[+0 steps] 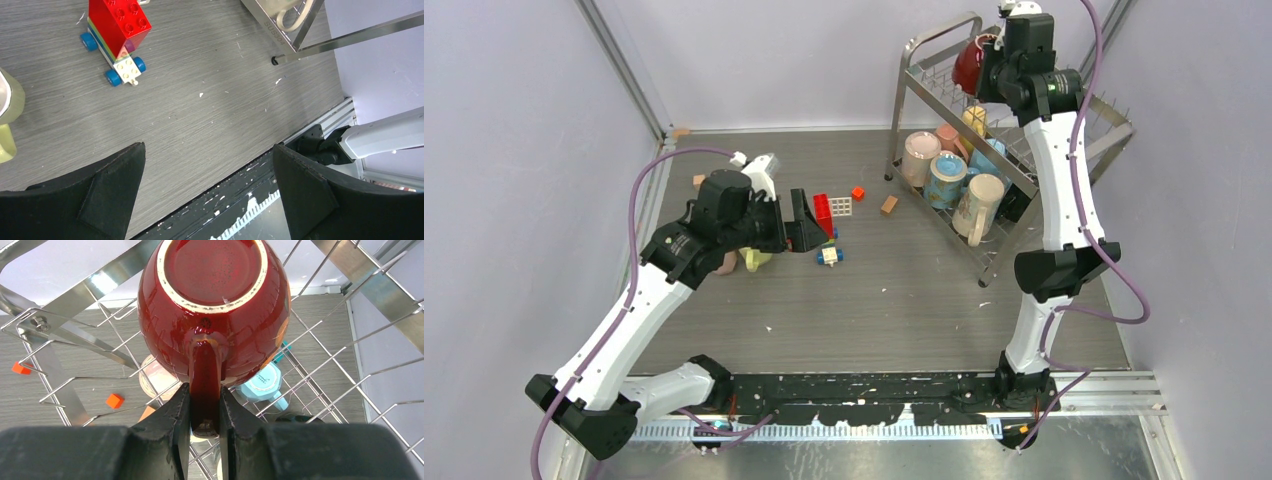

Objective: Unload the cups from the dish rack
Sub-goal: Unload the cup from the dish rack, then place the cup at the center of the board.

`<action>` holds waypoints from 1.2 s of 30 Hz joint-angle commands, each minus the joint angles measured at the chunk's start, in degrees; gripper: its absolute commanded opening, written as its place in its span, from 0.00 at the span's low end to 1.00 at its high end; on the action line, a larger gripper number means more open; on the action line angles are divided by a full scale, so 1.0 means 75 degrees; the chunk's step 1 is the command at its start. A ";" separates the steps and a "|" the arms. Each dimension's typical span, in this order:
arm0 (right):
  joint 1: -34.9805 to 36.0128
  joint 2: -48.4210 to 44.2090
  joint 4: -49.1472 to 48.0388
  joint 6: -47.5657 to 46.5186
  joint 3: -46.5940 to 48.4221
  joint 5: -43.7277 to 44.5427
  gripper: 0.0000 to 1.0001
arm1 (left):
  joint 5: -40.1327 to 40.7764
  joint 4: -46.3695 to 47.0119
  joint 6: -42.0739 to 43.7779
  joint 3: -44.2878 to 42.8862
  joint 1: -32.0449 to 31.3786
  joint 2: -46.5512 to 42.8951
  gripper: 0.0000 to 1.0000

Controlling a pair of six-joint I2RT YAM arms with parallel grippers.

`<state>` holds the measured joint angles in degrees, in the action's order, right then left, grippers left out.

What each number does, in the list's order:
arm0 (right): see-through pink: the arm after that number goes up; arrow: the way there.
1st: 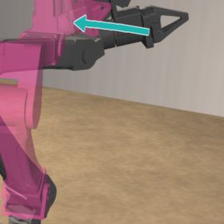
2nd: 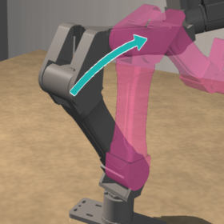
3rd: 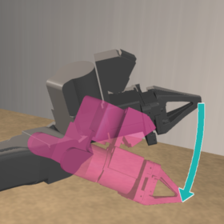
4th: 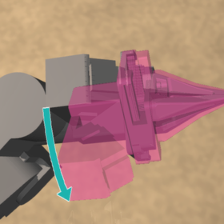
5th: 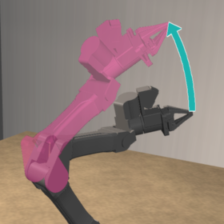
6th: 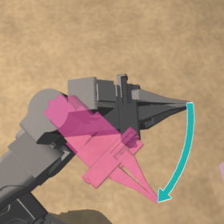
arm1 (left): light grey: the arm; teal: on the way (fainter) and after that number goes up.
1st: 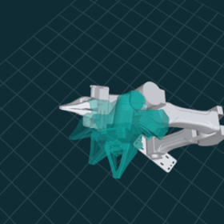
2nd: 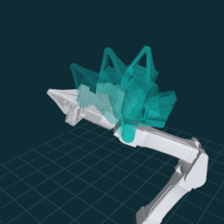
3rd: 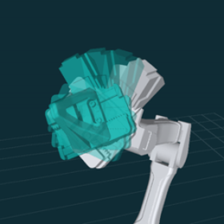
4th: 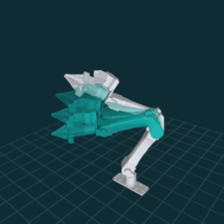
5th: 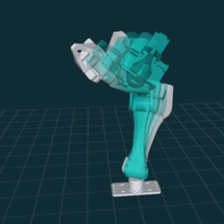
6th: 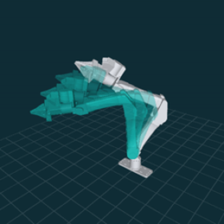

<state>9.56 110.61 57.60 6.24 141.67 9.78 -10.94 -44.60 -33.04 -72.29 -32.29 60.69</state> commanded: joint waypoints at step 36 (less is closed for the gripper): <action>0.1949 -0.3245 -0.2508 0.0571 -0.1322 0.0824 0.01 | -0.0087 0.1267 -0.0972 -0.0769 -0.0053 -0.0530 1.00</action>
<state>22.02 92.95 48.14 8.16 132.62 15.00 -11.05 -39.44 -38.20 -76.01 -32.40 59.72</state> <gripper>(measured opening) 0.273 0.996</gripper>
